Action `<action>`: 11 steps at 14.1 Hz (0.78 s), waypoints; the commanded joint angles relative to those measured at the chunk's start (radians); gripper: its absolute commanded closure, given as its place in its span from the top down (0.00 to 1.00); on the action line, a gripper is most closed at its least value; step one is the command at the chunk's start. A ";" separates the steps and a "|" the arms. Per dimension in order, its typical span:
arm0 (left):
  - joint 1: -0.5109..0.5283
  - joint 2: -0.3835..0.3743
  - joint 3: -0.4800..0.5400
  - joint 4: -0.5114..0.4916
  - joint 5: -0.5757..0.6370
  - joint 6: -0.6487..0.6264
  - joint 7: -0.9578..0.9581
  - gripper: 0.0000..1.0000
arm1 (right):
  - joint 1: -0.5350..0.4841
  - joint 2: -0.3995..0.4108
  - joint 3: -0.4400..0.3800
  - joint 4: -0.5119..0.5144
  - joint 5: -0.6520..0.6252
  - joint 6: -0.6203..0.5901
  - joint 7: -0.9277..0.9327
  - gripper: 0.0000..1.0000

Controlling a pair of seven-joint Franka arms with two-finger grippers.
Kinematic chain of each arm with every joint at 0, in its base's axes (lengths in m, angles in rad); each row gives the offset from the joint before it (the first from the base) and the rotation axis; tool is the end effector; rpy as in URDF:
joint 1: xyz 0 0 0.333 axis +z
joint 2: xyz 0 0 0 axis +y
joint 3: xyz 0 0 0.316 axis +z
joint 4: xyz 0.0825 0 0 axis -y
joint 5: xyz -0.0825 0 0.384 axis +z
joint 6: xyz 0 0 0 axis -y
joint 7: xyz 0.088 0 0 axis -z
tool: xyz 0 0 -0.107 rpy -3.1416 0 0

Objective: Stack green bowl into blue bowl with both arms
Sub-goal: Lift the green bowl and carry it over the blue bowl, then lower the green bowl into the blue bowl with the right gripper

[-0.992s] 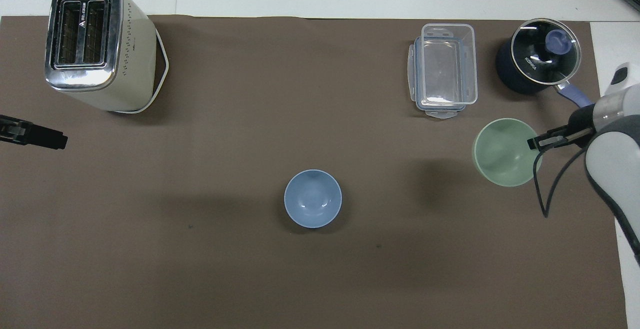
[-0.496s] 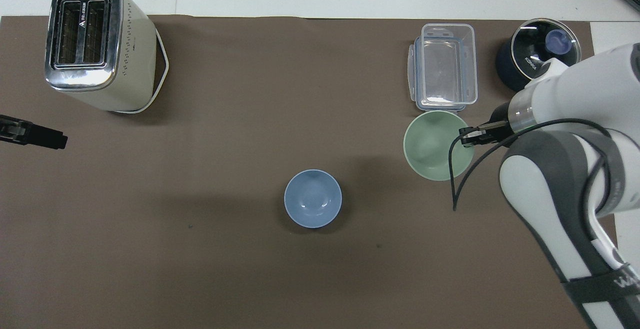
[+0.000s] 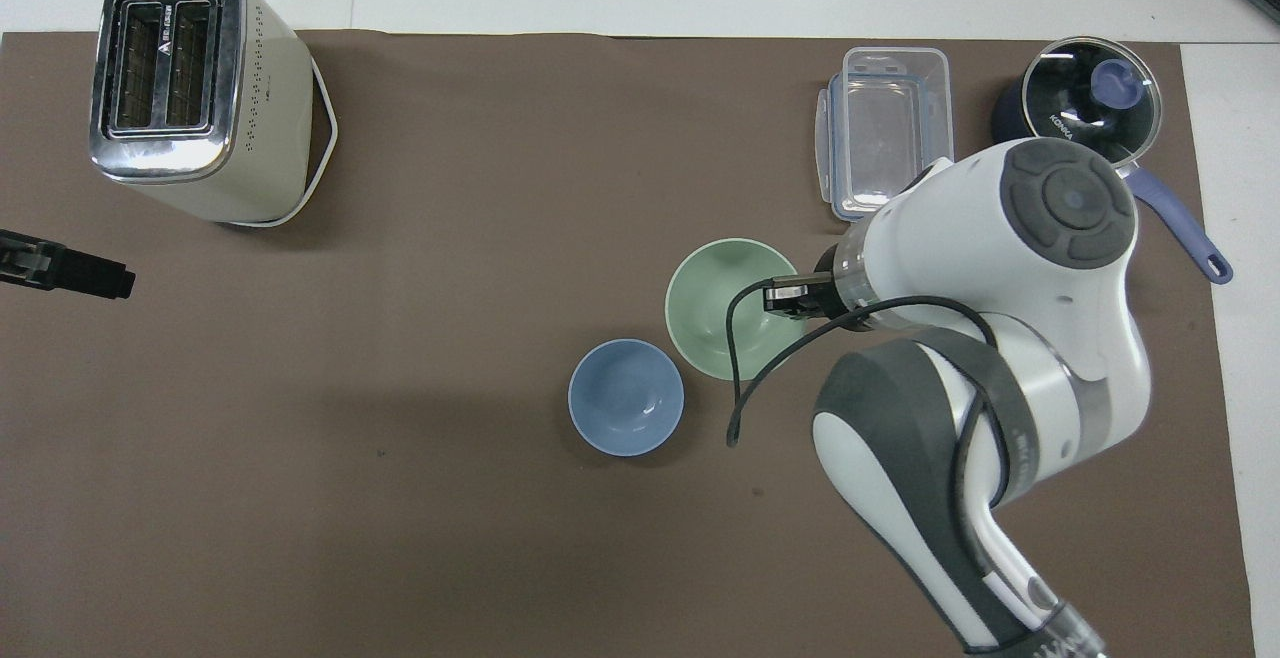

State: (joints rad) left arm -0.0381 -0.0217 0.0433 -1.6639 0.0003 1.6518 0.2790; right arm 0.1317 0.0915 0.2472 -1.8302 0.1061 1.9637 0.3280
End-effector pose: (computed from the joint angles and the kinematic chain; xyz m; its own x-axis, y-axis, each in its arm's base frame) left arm 0.5536 0.0032 0.5994 0.9627 -0.2704 0.0094 -0.2704 -0.9627 -0.0020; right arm 0.5490 0.2217 0.4845 0.9999 0.0109 0.0004 0.0109 -0.9916 -0.1287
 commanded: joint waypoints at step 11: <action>0.009 -0.021 -0.005 -0.023 0.007 0.003 0.006 1.00 | 0.177 0.033 0.003 -0.152 0.034 0.207 0.184 0.00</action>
State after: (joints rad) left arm -0.0380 -0.0217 0.0433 -1.6639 0.0003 1.6518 0.2790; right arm 0.2992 0.1315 0.2485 -1.9445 0.1171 2.1315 0.4956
